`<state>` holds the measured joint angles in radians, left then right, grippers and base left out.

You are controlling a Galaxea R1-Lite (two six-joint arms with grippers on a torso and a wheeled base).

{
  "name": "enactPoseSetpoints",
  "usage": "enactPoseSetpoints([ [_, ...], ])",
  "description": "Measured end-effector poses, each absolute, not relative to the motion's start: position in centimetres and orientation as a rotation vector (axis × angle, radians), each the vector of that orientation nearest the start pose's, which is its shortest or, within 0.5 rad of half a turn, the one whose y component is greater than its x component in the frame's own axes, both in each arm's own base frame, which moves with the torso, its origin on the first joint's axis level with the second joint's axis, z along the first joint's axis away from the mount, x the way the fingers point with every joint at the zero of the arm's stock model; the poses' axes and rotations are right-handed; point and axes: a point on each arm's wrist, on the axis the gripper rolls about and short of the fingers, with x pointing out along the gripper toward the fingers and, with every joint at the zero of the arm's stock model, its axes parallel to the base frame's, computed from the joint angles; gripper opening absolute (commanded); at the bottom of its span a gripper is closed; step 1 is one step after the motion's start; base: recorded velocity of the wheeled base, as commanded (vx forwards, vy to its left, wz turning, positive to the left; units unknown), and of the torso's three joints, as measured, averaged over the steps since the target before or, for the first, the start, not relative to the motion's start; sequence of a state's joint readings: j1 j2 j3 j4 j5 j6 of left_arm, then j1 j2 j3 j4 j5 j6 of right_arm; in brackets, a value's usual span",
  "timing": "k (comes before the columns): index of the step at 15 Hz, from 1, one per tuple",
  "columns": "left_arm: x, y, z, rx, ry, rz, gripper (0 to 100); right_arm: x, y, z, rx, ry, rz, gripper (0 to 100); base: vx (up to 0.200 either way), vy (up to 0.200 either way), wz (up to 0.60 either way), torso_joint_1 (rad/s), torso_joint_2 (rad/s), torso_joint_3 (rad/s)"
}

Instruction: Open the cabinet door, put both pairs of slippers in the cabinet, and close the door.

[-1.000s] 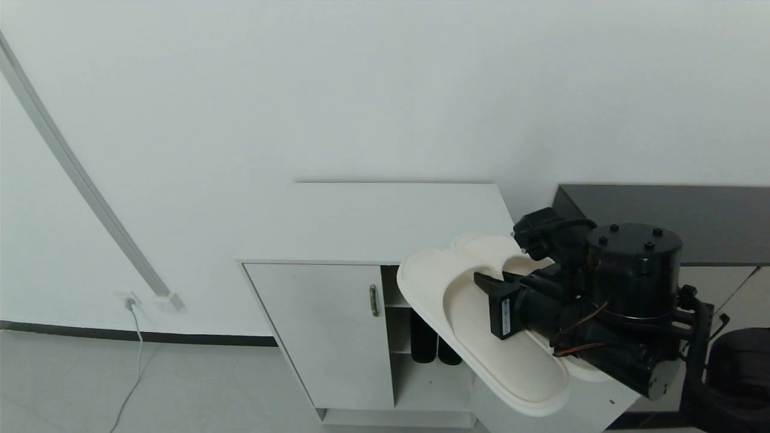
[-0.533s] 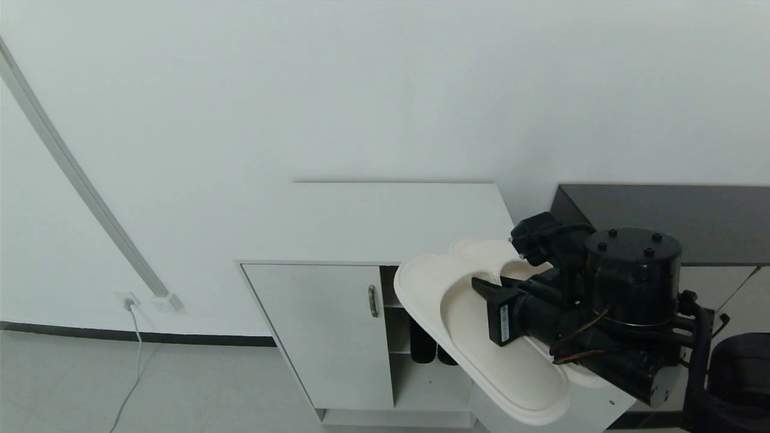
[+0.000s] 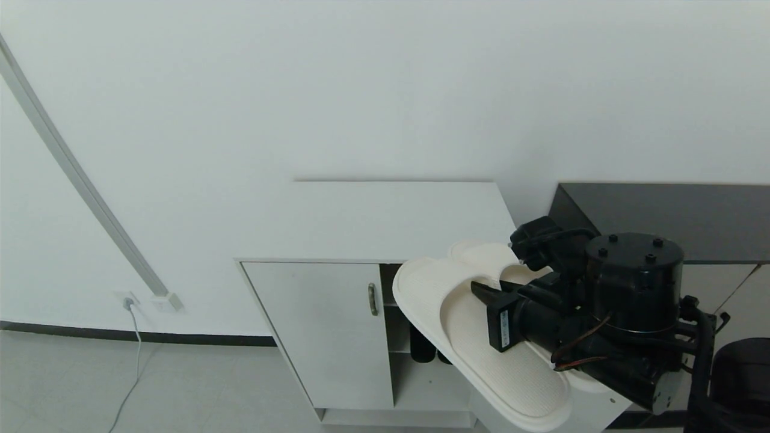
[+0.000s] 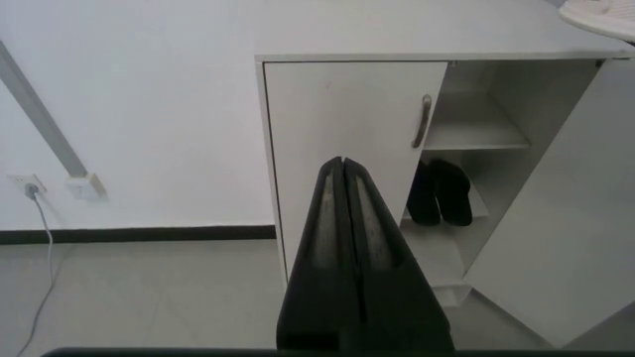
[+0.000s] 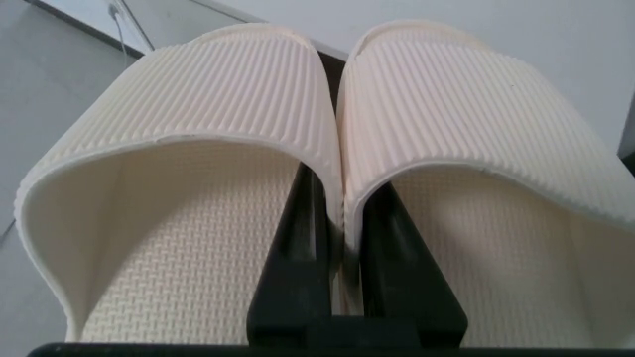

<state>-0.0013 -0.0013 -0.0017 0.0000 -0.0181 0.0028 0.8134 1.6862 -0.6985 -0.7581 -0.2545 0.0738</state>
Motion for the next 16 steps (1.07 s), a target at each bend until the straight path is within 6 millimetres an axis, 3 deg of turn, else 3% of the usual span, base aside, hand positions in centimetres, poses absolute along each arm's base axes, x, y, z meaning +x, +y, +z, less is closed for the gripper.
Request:
enactPoseSetpoints([
  [8, -2.30, -0.04, 7.59, 0.003, -0.003, -0.019, 0, 20.52, 20.86, 16.91, -0.051, 0.225, 0.546, 0, 0.000, 0.000, 0.00, -0.168, 0.38, 0.210],
  [16, -2.30, -0.04, 7.59, 0.003, -0.003, -0.020, 0, 20.55, 20.87, 16.65, -0.057, 0.234, 0.545, 0, 0.000, 0.000, 0.00, -0.225, 0.55, 0.309],
])
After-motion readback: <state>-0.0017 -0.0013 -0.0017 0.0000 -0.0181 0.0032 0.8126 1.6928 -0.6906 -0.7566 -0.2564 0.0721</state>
